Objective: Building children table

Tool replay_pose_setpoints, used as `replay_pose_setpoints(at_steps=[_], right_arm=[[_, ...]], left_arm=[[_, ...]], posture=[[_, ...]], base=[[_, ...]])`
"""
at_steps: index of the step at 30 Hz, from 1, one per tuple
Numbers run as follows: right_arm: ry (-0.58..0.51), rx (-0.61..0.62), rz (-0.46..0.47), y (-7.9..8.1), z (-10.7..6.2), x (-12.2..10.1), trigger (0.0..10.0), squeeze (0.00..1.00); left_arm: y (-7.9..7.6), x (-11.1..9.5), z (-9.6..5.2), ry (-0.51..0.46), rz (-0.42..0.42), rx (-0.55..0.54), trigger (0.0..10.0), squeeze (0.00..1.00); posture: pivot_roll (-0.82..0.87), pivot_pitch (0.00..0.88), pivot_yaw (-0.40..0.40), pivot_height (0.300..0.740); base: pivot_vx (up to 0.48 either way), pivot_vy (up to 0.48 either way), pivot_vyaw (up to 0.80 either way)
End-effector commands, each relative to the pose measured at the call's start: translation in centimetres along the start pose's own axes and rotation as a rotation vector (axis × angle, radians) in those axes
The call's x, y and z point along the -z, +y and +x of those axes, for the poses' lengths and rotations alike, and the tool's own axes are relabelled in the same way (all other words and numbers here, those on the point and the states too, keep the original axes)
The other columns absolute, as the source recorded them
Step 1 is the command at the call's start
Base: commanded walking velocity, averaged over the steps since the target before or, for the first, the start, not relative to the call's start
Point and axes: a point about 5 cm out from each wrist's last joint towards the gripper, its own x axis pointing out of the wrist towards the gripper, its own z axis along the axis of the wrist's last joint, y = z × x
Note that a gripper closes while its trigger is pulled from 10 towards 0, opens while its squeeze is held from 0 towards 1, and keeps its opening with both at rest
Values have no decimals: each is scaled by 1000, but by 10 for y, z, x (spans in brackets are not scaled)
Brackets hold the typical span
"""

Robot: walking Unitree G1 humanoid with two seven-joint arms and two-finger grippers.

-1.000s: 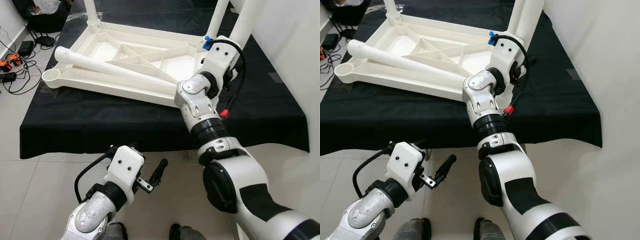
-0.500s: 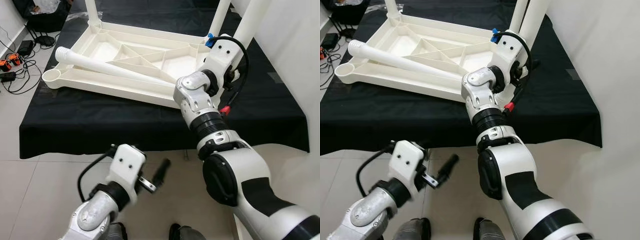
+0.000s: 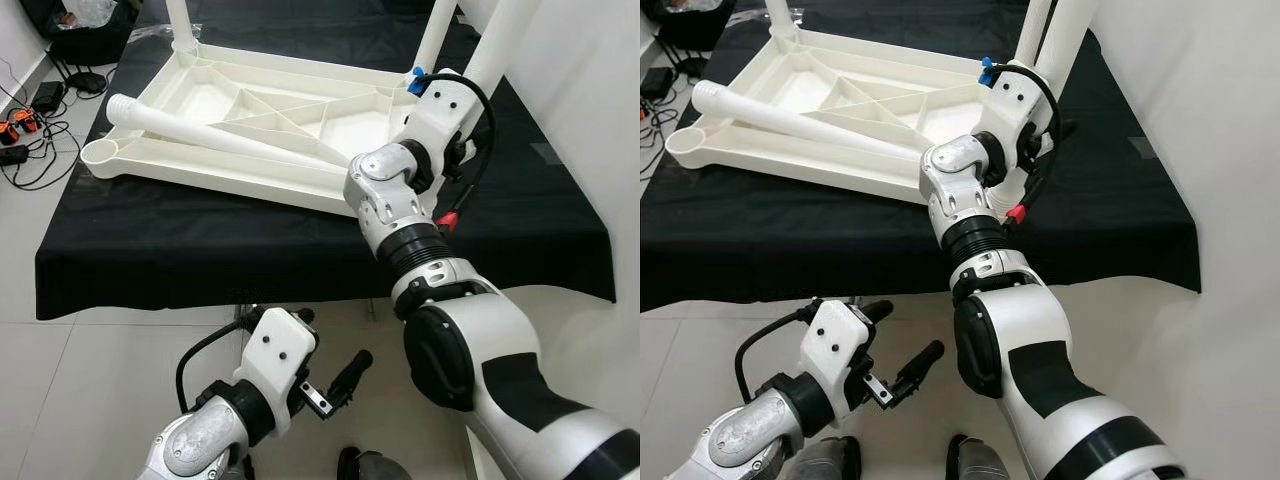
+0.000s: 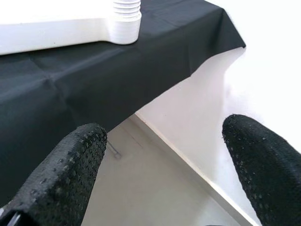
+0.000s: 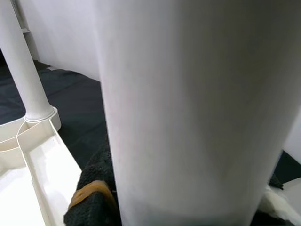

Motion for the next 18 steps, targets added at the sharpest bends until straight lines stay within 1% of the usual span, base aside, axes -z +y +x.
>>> replay_pose_setpoints(at_steps=[1,6,11,15,18], right_arm=[[132,18,-91,-10,-3,37,10000,0],[104,-11,-81,-5,-7,33,10000,0],[85,-37,-85,-3,-13,34,10000,0],[88,-62,-92,0,-19,37,10000,0],[84,-70,-83,2,-22,34,10000,0]], left_arm=[[1,5,-1,22,8,-6,10000,0],[3,5,-1,20,23,-28,10000,0],[4,5,0,17,22,-37,10000,0],[5,5,0,13,24,-42,10000,0],[5,5,0,11,26,-44,10000,0]], posture=[[95,239,-68,740],[94,238,-66,740],[88,237,-69,740],[86,232,-66,740],[84,227,-65,740]], base=[[0,0,0],[0,0,0],[0,0,0],[0,0,0],[0,0,0]])
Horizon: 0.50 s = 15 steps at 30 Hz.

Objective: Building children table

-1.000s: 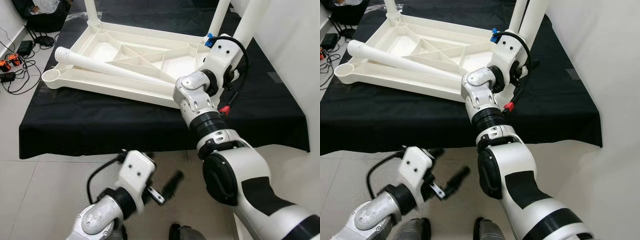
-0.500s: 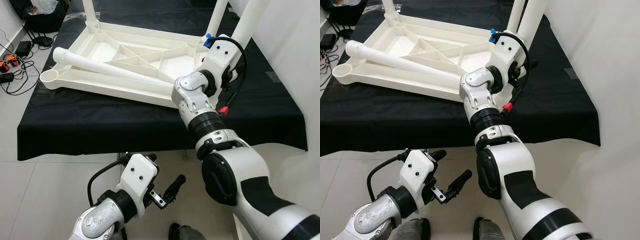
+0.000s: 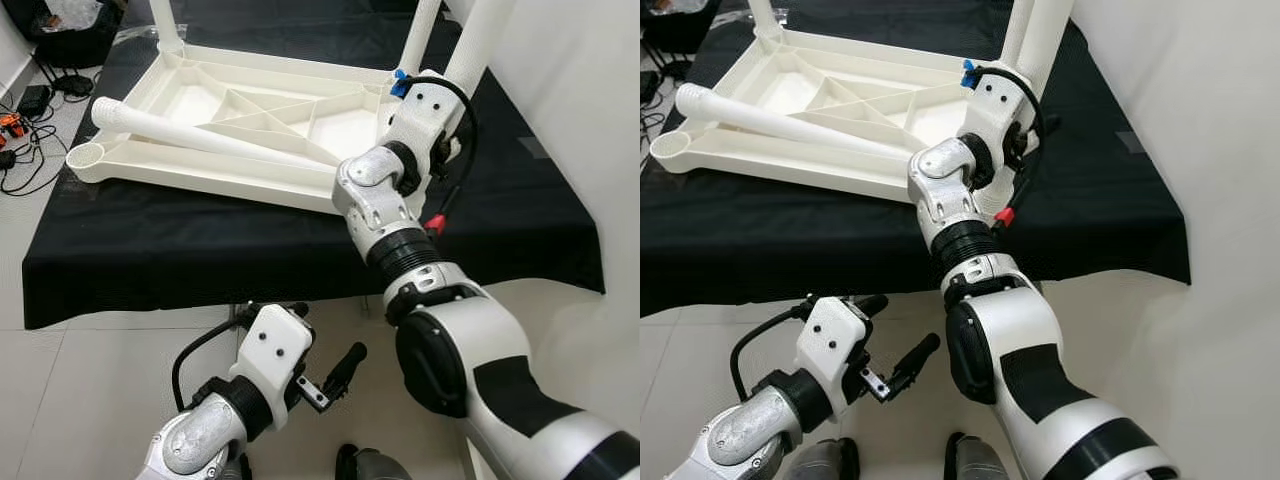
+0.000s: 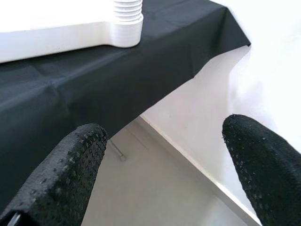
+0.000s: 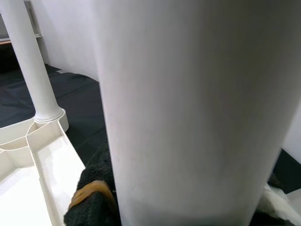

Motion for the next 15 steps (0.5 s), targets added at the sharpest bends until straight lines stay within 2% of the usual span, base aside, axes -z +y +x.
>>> replay_pose_setpoints(at_steps=[1,9,11,12,15], right_arm=[[115,10,-84,-6,-6,31,10000,0],[57,1,-31,0,0,8,10000,0],[42,0,-8,1,2,0,10000,0],[1,-5,26,4,5,-15,10000,0],[-8,-13,54,6,6,-23,10000,0]], left_arm=[[1,4,-1,14,7,-7,10000,0],[1,4,0,12,10,-10,10000,0],[1,4,0,12,11,-11,10000,0],[1,4,0,11,12,-12,10000,0],[0,4,0,10,10,-12,10000,0]], posture=[[84,227,-65,740],[83,222,-67,740],[83,222,-67,740],[83,222,-67,740],[76,215,-70,740]], base=[[0,0,0],[0,0,0],[0,0,0],[0,0,0],[0,0,0]])
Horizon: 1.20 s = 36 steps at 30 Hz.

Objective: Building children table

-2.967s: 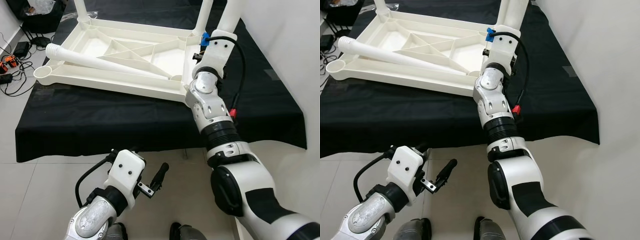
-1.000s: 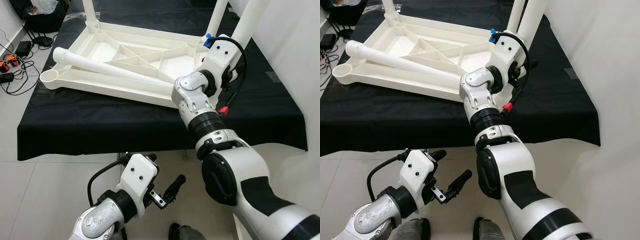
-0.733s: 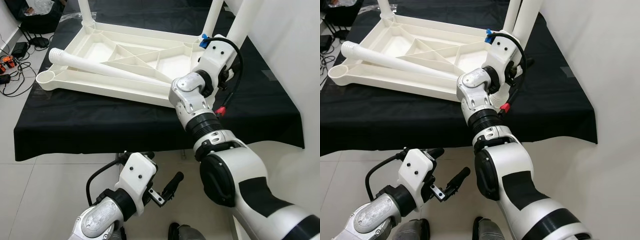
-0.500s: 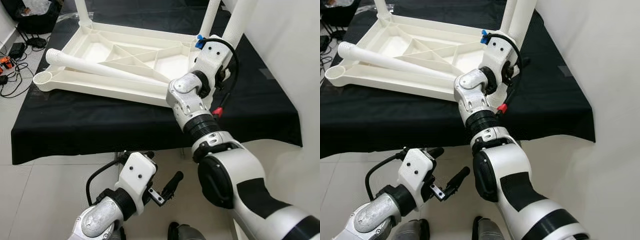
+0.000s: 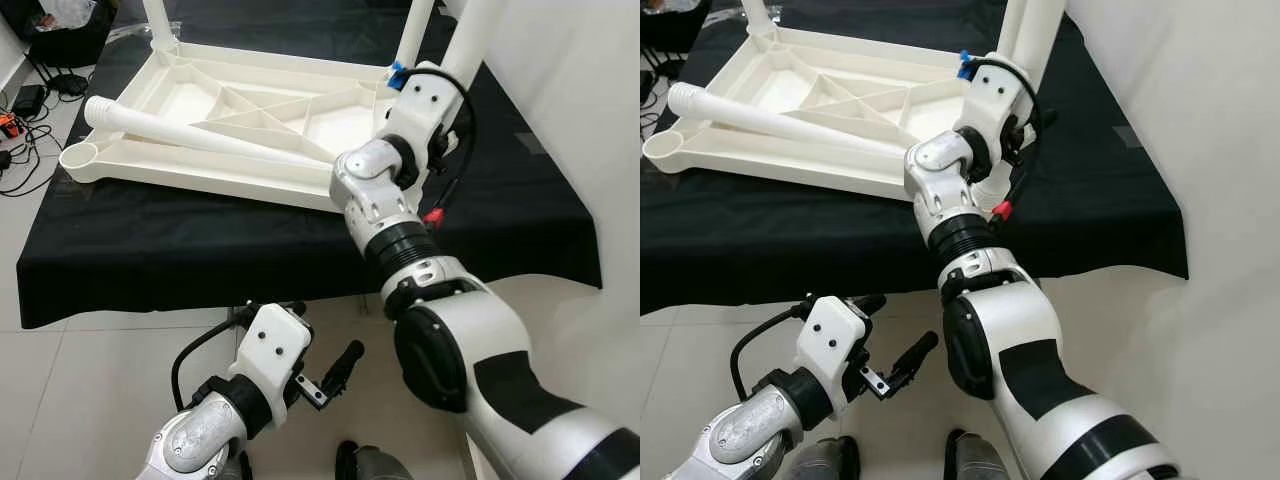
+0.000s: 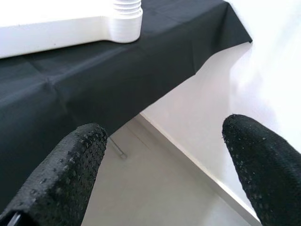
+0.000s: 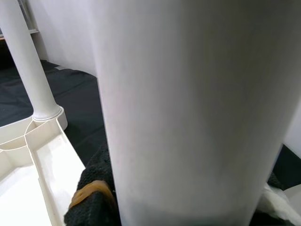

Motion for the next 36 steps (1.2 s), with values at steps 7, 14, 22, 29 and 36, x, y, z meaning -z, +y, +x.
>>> replay_pose_setpoints(at_steps=[7,14,22,29,36], right_arm=[[-10,-16,84,8,-1,-25,10000,0],[-11,-31,90,10,-2,-27,10000,0],[68,-49,-62,1,-12,25,10000,0],[107,-62,-127,-4,-18,46,10000,0],[138,-72,-134,-4,-20,52,10000,0]], left_arm=[[-1,4,-1,14,8,-2,10000,0],[0,5,-1,14,10,-4,10000,0],[1,4,-2,12,13,-12,10000,0],[1,4,-2,11,12,-15,10000,0],[0,4,-3,11,11,-16,10000,0]], posture=[[76,213,-72,740],[76,211,-70,740],[79,217,-71,740],[81,220,-71,740],[82,224,-74,740]], base=[[0,0,0],[0,0,0],[0,0,0],[0,0,0],[0,0,0]])
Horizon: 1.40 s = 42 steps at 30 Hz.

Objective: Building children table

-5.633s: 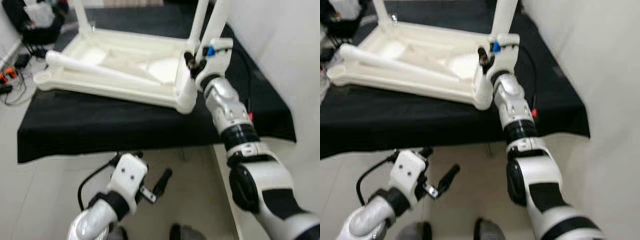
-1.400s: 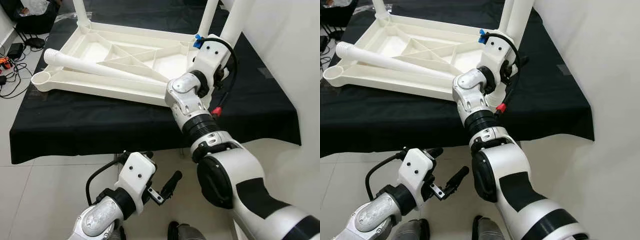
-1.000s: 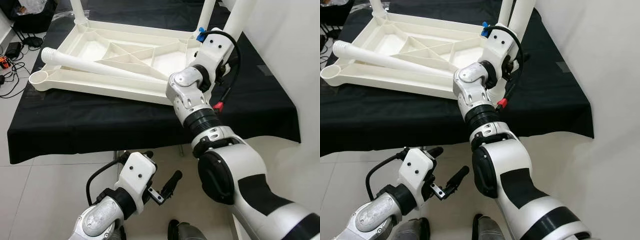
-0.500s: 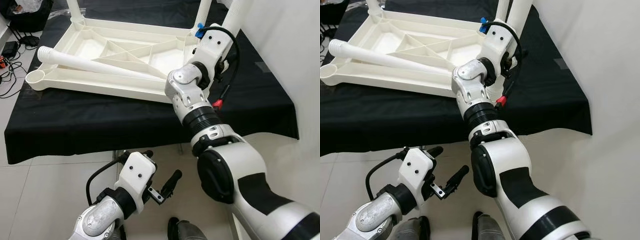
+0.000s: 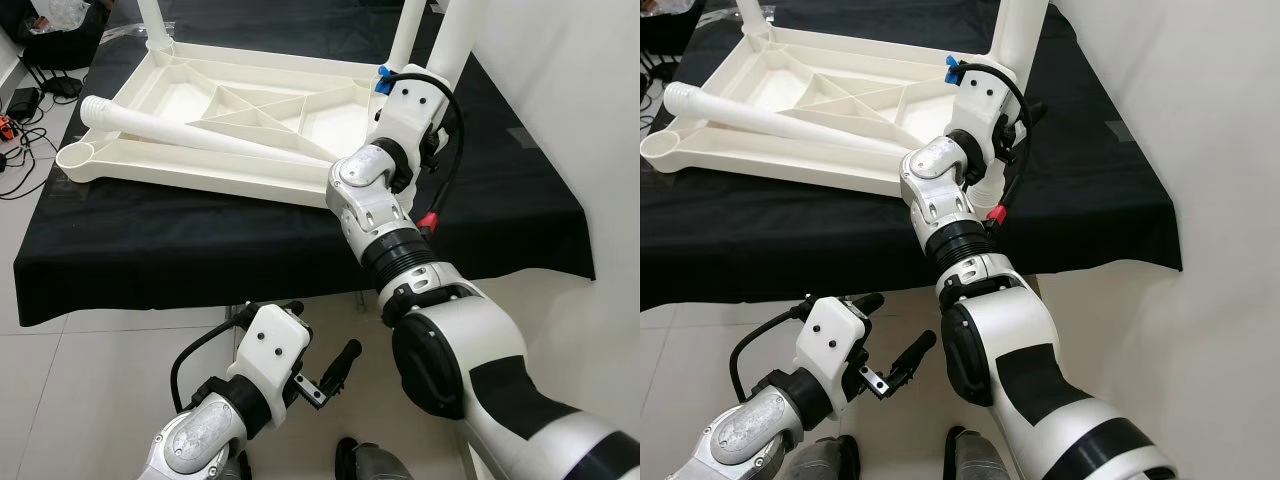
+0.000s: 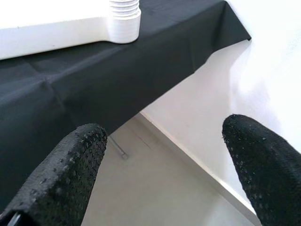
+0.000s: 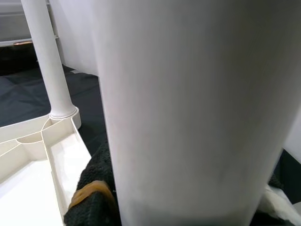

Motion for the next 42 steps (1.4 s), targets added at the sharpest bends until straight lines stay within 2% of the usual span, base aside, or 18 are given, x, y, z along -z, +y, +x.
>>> replay_pose_setpoints(at_steps=[1,9,10,11,12,13,14,15,16,17,19,20,33,34,39,40,42], right_arm=[[161,6,-88,-6,-9,38,10000,0],[178,-6,-69,-5,-9,37,10000,0],[177,-13,-62,-4,-9,36,10000,75],[177,-13,-62,-4,-9,36,10000,75],[176,-15,-60,-4,-9,36,10000,439],[176,-15,-60,-4,-9,36,10000,439],[177,-17,-58,-4,-9,36,10000,631],[168,-25,-57,-3,-9,35,10000,1000],[161,-30,-57,-2,-10,34,10000,1000],[161,-33,-53,-2,-10,34,10000,467],[162,-34,-50,-2,-10,34,10000,467],[161,-39,-43,-1,-10,33,10000,0],[158,-58,-20,2,-12,30,10000,0],[166,-69,-5,2,-13,30,10000,1000],[174,-87,13,3,-14,31,10000,1000],[177,-100,27,4,-15,30,10000,0],[179,-107,33,5,-15,30,10000,0]], left_arm=[[-1,3,-2,12,2,0,10000,0],[0,2,-1,7,-3,-4,10000,0],[-1,2,-1,7,-2,-4,10000,0],[-1,2,-1,7,-2,-4,10000,0],[-1,2,-1,7,-2,-4,10000,0],[-1,2,-1,7,-2,-4,10000,0],[-1,2,-1,8,-1,-4,10000,0],[-1,2,-1,10,0,-6,10000,0],[0,3,-1,10,0,-7,10000,0],[0,3,-1,11,1,-8,10000,0],[0,3,-1,11,1,-8,10000,0],[0,3,-1,11,2,-9,10000,0],[-1,3,0,8,2,-9,10000,0],[0,3,0,8,2,-10,10000,0],[1,3,0,9,2,-10,10000,0],[1,3,0,8,3,-12,10000,0],[1,3,0,8,3,-12,10000,0]], posture=[[82,224,-74,740],[79,227,-73,740],[79,227,-73,740],[79,227,-73,740],[80,227,-73,740],[80,227,-73,740],[80,227,-73,740],[80,227,-74,740],[80,227,-74,740],[79,228,-75,740],[79,228,-75,740],[79,227,-75,740],[76,225,-75,740],[75,227,-75,740],[74,225,-72,740],[74,225,-72,740],[74,225,-72,740]], base=[[0,0,0],[0,0,0],[0,0,0],[0,0,0],[0,0,0],[0,0,0],[0,0,0],[0,0,0],[0,0,0],[0,0,0],[0,0,0],[0,0,0],[0,0,0],[0,0,0],[0,0,0],[0,0,0],[0,0,0]])
